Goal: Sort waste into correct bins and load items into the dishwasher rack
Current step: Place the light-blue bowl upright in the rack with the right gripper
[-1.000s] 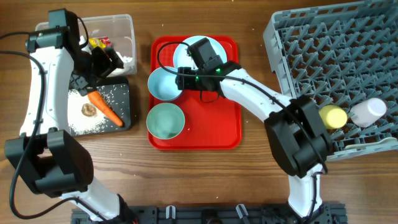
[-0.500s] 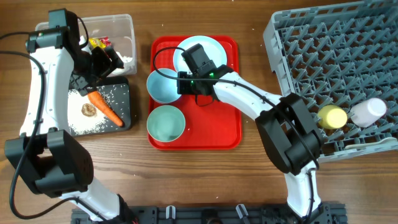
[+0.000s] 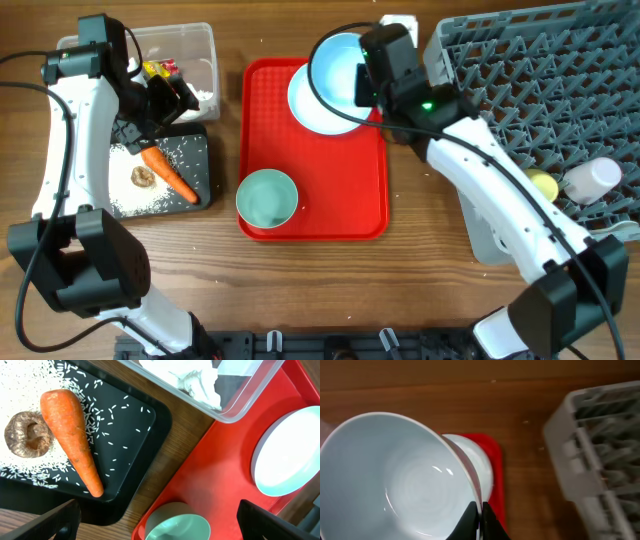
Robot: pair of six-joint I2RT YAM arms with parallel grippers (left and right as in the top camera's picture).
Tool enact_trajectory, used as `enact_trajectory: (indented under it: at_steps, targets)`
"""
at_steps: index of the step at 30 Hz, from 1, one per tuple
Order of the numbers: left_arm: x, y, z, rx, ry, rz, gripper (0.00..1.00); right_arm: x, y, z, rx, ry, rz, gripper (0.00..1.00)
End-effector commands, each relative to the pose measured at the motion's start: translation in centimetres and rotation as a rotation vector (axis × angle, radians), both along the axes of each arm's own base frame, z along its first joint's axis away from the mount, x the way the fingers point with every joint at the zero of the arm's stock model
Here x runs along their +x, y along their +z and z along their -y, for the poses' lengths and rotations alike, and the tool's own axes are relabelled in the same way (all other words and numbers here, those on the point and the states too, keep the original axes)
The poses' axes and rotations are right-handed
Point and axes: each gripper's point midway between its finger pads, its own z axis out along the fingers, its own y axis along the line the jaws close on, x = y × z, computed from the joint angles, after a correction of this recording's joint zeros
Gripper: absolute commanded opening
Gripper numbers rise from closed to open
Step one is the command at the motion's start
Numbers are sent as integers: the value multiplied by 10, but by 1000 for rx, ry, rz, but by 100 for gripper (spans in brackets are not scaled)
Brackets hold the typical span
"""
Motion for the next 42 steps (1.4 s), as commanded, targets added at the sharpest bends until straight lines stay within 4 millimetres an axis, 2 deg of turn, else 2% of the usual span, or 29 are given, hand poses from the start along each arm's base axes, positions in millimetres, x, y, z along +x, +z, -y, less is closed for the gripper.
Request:
enact_trajectory:
  at_steps: [1,4,7,10,12,13,16,18,22,24,27,31,36,42]
  targets:
    - [0,4,1,-9,-5,12,100,4,15,57,-192,-153,50,4]
    - [0,4,1,-9,-5,12,100,8,36,96,-352,-279,119,4]
    - [0,4,1,-9,-5,12,100,11,70,137,-586,-397,187,4]
    - [0,4,1,-9,-5,12,100,24,89,167,-749,-369,179,4]
    - [0,4,1,-9,-5,12,100,28,89,185,-852,-331,121,4]
    - [0,4,1,-9,-5,12,100,30,84,202,-937,-302,55,4]
    - [0,4,1,-9,-5,12,100,35,68,222,-1047,-239,-56,4]
    - [0,4,1,-9,-5,12,100,44,52,220,-1107,-121,-115,4]
    - [0,4,1,-9,-5,12,100,63,2,212,-1414,289,-366,4]
    - [0,4,1,-9,-5,12,100,76,-13,214,-1468,333,-391,4]
    - [0,4,1,-9,-5,12,100,89,-19,225,-1471,284,-370,4]
    - [0,4,1,-9,-5,12,100,103,-10,249,-1493,232,-330,4]
    - [0,4,1,-9,-5,12,100,111,-16,241,-1414,247,-247,4]
    - [0,4,1,-9,-5,12,100,108,-22,241,-1377,232,-250,4]
